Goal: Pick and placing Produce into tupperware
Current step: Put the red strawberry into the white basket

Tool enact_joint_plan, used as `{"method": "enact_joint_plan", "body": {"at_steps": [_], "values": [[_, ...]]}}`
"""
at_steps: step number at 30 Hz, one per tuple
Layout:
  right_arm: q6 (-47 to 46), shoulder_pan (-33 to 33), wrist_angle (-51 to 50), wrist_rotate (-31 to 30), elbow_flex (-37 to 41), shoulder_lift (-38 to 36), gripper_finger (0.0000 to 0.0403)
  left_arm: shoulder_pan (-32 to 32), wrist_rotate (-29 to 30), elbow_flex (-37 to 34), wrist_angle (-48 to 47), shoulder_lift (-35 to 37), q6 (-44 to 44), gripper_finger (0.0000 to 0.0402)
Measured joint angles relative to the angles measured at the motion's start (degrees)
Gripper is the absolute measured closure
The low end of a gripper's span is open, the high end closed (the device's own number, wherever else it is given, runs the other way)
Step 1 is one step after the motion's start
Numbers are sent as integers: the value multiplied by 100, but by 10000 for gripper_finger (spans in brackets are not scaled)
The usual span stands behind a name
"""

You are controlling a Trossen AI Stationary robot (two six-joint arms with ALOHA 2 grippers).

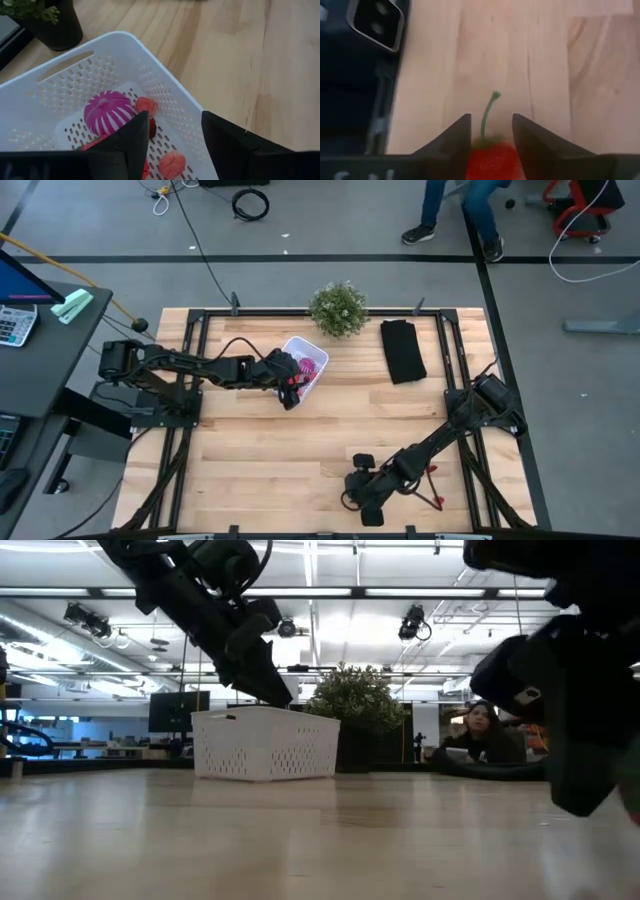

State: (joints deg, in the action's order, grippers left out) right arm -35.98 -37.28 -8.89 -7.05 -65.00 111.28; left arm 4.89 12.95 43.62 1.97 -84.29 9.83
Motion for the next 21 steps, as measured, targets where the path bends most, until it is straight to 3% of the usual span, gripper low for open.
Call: {"method": "enact_joint_plan", "body": {"at_steps": [10,21], "values": [[-624,150,-179,22,-8,14,392,-38,0,273,38,0,257,229],[112,229,-378,105,-100,-187,354,-101,-17,870,-41,2,238,228]]}}
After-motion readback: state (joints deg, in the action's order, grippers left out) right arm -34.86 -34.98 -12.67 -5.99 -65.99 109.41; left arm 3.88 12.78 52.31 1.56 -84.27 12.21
